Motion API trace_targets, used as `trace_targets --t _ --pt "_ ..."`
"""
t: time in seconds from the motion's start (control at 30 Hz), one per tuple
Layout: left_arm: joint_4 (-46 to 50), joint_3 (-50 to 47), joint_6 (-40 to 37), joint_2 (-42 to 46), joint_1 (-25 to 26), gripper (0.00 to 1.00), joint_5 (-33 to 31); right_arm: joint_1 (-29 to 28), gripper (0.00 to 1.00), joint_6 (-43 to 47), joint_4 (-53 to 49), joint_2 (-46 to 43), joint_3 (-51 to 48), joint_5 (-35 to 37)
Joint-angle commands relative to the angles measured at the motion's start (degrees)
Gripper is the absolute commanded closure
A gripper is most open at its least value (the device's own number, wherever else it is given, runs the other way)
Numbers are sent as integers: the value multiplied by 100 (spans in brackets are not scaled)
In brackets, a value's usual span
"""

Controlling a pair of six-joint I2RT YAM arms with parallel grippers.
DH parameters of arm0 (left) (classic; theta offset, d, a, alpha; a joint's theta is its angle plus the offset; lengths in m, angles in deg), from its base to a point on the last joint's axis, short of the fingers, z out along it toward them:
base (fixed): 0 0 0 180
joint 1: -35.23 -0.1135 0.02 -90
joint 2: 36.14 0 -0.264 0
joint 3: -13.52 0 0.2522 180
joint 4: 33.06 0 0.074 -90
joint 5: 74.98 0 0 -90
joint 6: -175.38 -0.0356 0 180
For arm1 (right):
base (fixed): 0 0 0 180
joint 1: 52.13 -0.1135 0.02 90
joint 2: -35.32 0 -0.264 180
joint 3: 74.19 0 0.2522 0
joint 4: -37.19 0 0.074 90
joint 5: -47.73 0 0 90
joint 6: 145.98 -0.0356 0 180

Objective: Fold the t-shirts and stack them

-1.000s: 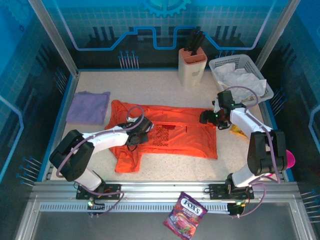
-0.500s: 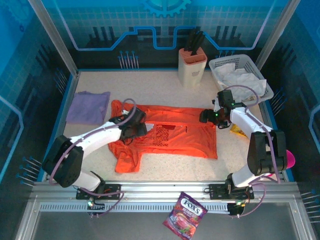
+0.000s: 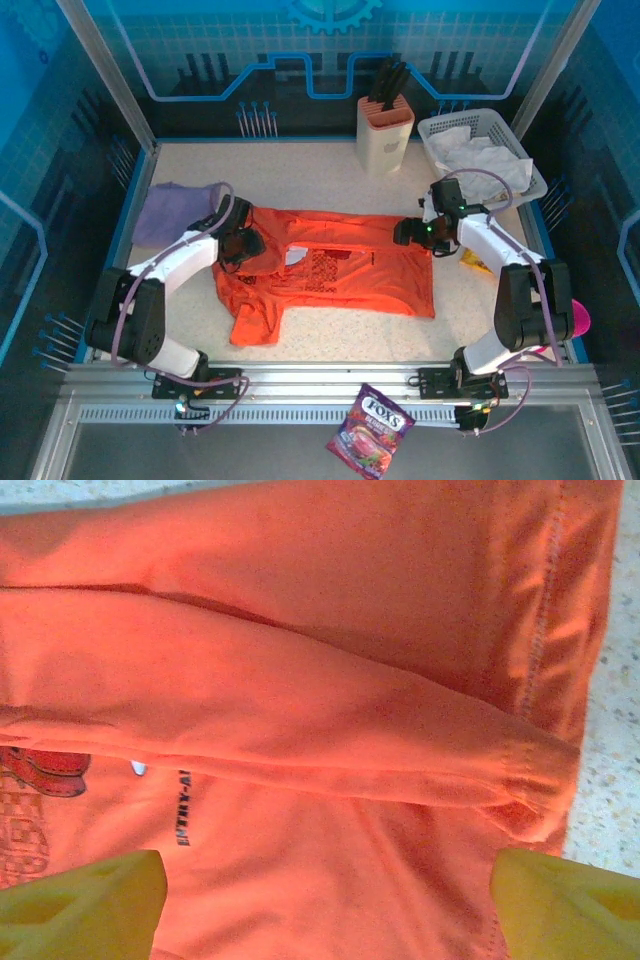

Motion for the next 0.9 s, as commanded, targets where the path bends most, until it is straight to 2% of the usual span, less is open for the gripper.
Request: trace_targets --t 0.0,0.2,0.3,0.37,0.53,0.63,0.87 --pt "-278 54 -207 -395 -19 59 187 -139 15 -152 224 148 202 -402" --pt "189 -1 -389 -748 -50 61 -453 -201 15 -447 524 684 305 -671" --pt "294 -185 -364 -774 -227 62 -489 -177 15 -464 560 985 355 -567" --pt "372 -254 -346 -743 -330 69 -499 -147 16 -437 501 1150 401 -530" --pt "803 -164 -422 -454 -409 68 -754 10 15 -380 441 1069 221 -211" --pt "881 -134 -514 -362 -522 68 -664 192 15 -346 393 1061 156 -239" --pt "894 246 -742 15 -541 50 121 241 15 -239 192 750 220 -194"
